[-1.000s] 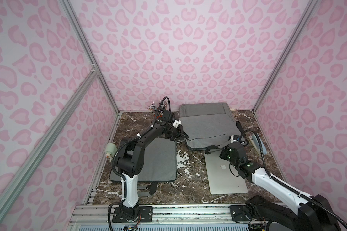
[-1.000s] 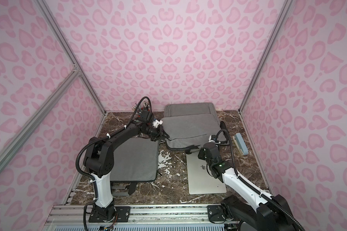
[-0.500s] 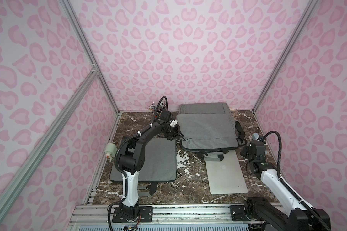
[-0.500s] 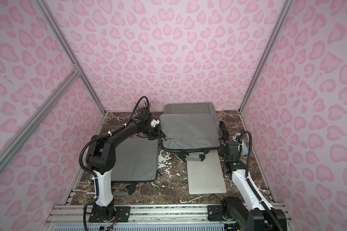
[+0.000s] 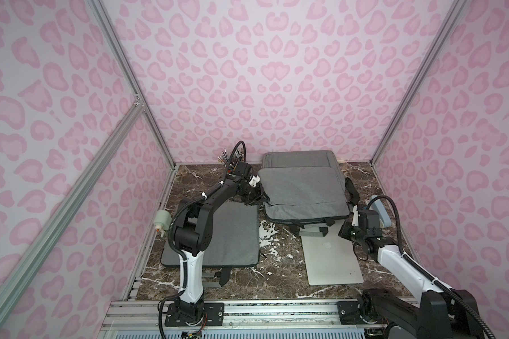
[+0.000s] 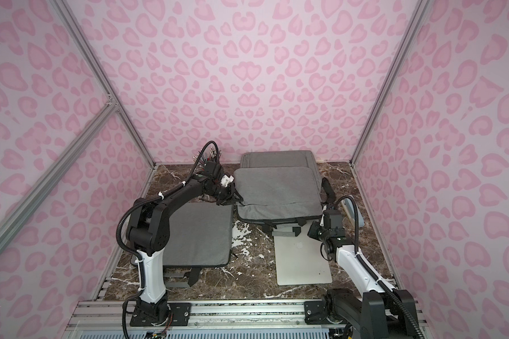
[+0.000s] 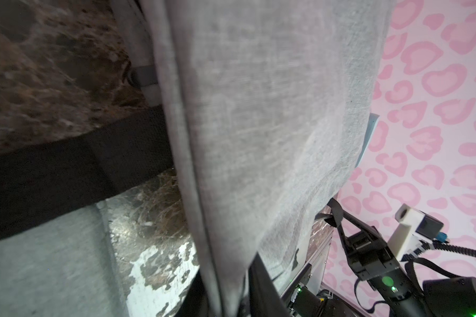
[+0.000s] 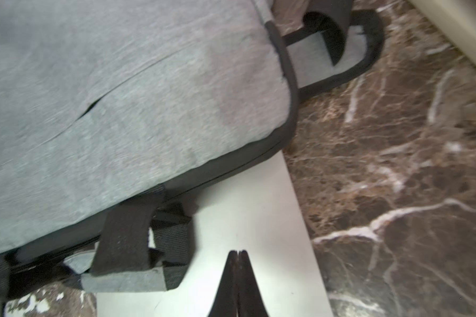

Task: Open the zippered laptop bag and take out the laptop
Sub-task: Open the bag flap on the zippered laptop bag.

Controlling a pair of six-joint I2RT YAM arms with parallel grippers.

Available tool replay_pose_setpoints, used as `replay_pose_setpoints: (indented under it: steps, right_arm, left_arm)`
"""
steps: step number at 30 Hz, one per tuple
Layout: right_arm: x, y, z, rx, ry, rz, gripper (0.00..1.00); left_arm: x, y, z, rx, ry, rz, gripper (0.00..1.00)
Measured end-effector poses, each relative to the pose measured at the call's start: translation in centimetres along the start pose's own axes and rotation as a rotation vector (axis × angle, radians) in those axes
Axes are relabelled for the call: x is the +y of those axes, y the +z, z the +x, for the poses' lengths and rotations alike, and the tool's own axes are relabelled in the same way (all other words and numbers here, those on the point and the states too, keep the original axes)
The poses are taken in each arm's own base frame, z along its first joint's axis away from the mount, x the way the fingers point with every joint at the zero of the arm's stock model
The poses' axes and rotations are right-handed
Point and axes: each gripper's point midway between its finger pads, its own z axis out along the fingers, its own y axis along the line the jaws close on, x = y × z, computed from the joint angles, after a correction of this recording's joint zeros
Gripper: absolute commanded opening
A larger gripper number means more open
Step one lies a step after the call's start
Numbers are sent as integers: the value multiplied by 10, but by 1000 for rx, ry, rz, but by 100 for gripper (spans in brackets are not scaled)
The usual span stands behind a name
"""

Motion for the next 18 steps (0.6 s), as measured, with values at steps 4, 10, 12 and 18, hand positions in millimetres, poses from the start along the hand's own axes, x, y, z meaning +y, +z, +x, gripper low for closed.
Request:
replay_pose_setpoints:
  steps: [4,10,12,18]
  right_arm:
    - [19,1,8,32,-12,-102,30]
    - [47,-1,7,29,-1,-242,43]
    - [53,-1,6,29,-5,-269,48]
    - [48,13,12,69,-9,-238,54]
  left_arm:
    - [2,-1,0,-4,25,-14,50]
    - [-12,-24,-4,-63,131,-31,61]
    - [-22,-36,-5,-94,191,-32,63]
    - [-43,-56,8,-142,413,-47,66]
